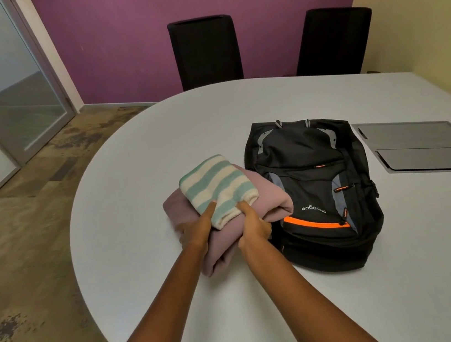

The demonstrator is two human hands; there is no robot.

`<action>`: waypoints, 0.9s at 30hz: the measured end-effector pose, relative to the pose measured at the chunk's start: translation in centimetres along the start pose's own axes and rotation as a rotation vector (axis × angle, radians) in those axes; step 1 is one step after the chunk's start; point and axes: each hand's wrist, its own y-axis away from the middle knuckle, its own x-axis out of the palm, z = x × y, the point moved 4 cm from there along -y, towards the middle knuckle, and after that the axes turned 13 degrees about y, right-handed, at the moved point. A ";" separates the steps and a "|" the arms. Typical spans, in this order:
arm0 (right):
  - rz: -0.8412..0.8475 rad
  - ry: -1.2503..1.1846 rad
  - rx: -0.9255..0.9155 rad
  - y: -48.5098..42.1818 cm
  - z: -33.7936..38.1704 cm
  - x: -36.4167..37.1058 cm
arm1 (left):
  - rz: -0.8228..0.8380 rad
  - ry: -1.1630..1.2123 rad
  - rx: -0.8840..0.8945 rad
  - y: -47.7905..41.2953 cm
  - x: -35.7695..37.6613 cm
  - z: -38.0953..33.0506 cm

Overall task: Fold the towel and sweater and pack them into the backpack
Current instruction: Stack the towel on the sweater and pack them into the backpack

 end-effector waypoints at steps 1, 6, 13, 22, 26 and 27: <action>0.013 -0.011 -0.002 0.2 0.5 -0.1 | 0.000 0.030 0.009 0.2 0.3 -0.4; 0.048 -0.037 -0.044 1.0 2.9 -1.0 | 0.044 0.117 0.073 2.5 2.0 -2.4; 0.041 -0.141 -0.107 1.9 5.9 -3.6 | 0.100 0.074 0.239 6.2 5.4 -4.3; -0.067 -0.277 -0.117 0.5 6.0 -11.5 | 0.259 -0.117 0.220 9.7 11.4 -0.3; -0.104 -0.312 -0.061 -1.1 3.6 -14.6 | 0.275 -0.249 0.155 9.9 12.7 3.0; -0.094 -0.318 -0.055 -1.5 2.9 -15.1 | 0.274 -0.291 0.152 9.8 12.8 3.7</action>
